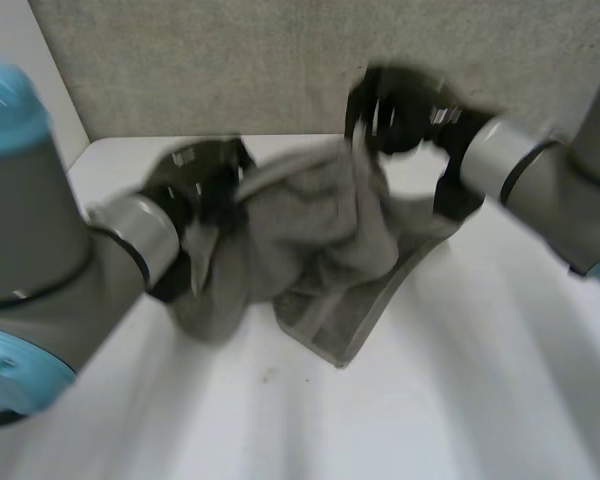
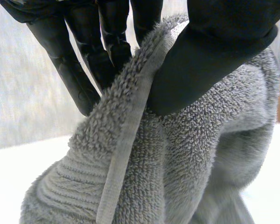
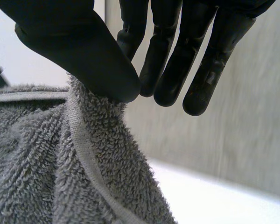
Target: Fold the towel.
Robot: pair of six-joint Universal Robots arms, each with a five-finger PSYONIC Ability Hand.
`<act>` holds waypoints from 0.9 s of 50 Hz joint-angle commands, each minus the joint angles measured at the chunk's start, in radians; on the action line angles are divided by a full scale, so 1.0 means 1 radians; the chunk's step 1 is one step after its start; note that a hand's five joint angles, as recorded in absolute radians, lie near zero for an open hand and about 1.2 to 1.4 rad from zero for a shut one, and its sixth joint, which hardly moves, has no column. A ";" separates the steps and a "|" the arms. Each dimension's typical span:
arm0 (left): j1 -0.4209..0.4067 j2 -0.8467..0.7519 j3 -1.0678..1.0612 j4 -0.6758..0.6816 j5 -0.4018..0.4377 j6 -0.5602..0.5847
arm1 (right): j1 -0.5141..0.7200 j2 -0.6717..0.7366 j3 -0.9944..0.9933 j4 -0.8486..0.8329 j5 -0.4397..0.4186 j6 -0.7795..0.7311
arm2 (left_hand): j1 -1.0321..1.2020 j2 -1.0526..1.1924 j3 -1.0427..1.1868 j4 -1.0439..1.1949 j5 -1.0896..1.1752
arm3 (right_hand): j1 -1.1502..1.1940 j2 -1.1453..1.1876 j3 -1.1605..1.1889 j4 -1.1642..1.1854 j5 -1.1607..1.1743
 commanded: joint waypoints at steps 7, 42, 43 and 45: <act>0.054 -0.140 -0.241 0.243 -0.006 0.071 | 0.029 0.160 0.183 0.063 0.092 -0.324 | -0.160 -0.208 -0.208 -0.208 -0.189 | -0.648 -0.823 -0.833 -0.842 -0.825; 0.111 -0.074 -0.338 0.259 0.008 0.266 | -0.149 -0.101 0.669 -0.083 0.117 -0.504 | -0.378 -0.426 -0.426 -0.426 -0.407 | -0.654 -0.829 -0.839 -0.848 -0.831; 0.111 -0.074 -0.338 0.259 0.008 0.266 | -0.159 -0.101 0.677 -0.084 0.115 -0.504 | -0.378 -0.425 -0.425 -0.425 -0.406 | -0.657 -0.832 -0.842 -0.851 -0.834; 0.109 -0.073 -0.330 0.279 0.006 0.266 | -0.173 -0.102 0.688 -0.086 0.114 -0.504 | 0.233 0.186 0.185 0.186 0.204 | -0.669 -0.844 -0.854 -0.863 -0.845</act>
